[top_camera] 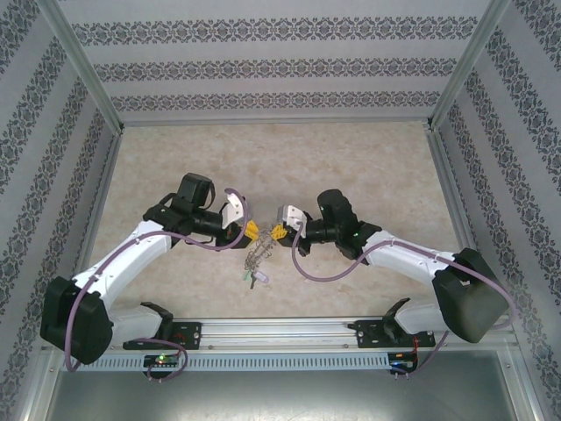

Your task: Put the keys on the keyring

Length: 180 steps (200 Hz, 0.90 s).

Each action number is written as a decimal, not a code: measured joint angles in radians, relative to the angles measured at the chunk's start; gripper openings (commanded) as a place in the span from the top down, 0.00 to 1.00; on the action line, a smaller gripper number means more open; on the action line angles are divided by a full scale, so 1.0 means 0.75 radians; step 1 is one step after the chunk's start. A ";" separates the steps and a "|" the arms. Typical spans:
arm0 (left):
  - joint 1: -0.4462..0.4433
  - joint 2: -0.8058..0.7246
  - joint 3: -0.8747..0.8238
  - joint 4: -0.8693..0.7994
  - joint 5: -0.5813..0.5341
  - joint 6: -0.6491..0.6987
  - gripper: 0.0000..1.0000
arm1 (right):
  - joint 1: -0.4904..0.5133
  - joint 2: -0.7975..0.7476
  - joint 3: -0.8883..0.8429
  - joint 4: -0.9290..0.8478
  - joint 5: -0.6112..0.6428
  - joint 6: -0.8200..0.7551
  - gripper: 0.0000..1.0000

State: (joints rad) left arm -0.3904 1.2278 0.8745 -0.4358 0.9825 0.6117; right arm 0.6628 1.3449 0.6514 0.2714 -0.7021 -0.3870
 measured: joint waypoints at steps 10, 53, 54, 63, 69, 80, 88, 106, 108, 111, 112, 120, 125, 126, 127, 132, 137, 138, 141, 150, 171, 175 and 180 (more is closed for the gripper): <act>0.000 0.012 0.005 0.006 0.020 0.001 0.77 | 0.000 0.000 -0.020 0.043 -0.005 0.005 1.00; 0.000 0.048 0.026 0.010 0.063 0.022 0.81 | -0.037 0.004 -0.087 0.310 -0.064 0.127 1.00; 0.000 0.048 0.026 0.010 0.064 0.022 0.81 | -0.039 0.005 -0.090 0.320 -0.065 0.132 1.00; 0.000 0.048 0.029 0.015 0.069 0.022 0.81 | -0.046 0.009 -0.100 0.377 -0.072 0.165 1.00; 0.000 0.048 0.031 0.024 0.073 0.021 0.81 | -0.051 0.010 -0.106 0.411 -0.077 0.185 1.00; 0.000 0.048 0.033 0.040 0.075 0.020 0.80 | -0.052 0.012 -0.114 0.469 -0.090 0.227 1.00; 0.000 0.048 0.033 0.057 0.075 0.019 0.79 | -0.052 0.012 -0.116 0.504 -0.096 0.251 1.00; 0.000 0.044 0.033 0.107 0.071 0.012 0.79 | -0.052 0.012 -0.116 0.558 -0.109 0.301 1.00; 0.000 0.044 0.033 0.110 0.071 0.011 0.79 | -0.052 0.012 -0.116 0.563 -0.109 0.304 1.00; 0.000 0.042 0.033 0.115 0.070 0.010 0.79 | -0.052 0.012 -0.116 0.565 -0.110 0.307 1.00; 0.000 0.041 0.033 0.116 0.069 0.010 0.79 | -0.052 0.012 -0.116 0.566 -0.111 0.309 1.00; 0.000 0.037 0.033 0.127 0.065 0.010 0.80 | -0.052 0.011 -0.116 0.574 -0.116 0.315 1.00; 0.000 0.034 0.033 0.134 0.060 0.010 0.80 | -0.052 0.011 -0.116 0.579 -0.122 0.320 1.00; 0.000 0.034 0.033 0.134 0.060 0.010 0.80 | -0.052 0.011 -0.116 0.580 -0.123 0.320 1.00; 0.000 0.033 0.033 0.135 0.060 0.010 0.80 | -0.052 0.011 -0.116 0.581 -0.124 0.321 1.00; 0.000 0.030 0.033 0.140 0.054 0.010 0.80 | -0.052 0.011 -0.116 0.583 -0.126 0.326 1.00; 0.000 0.027 0.033 0.144 0.049 0.010 0.80 | -0.052 0.010 -0.116 0.586 -0.130 0.332 1.00; 0.000 0.025 0.033 0.146 0.046 0.010 0.80 | -0.052 0.009 -0.116 0.586 -0.131 0.333 1.00; 0.000 0.024 0.033 0.148 0.043 0.010 0.80 | -0.052 0.008 -0.116 0.586 -0.133 0.335 1.00; 0.001 0.014 0.033 0.148 0.032 0.011 0.79 | -0.052 0.006 -0.116 0.586 -0.134 0.339 1.00; 0.014 -0.030 0.032 0.149 0.009 0.009 0.78 | -0.052 -0.008 -0.116 0.587 -0.133 0.344 1.00; 0.018 -0.040 0.030 0.154 0.006 0.004 0.77 | -0.052 -0.010 -0.116 0.587 -0.133 0.344 1.00; 0.023 -0.057 0.025 0.162 0.004 -0.001 0.76 | -0.052 -0.011 -0.116 0.588 -0.133 0.344 1.00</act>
State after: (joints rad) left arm -0.3729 1.1851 0.8932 -0.3141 0.9852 0.6113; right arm 0.6235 1.3369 0.5640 0.7128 -0.8021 -0.1287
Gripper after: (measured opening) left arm 0.224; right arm 0.052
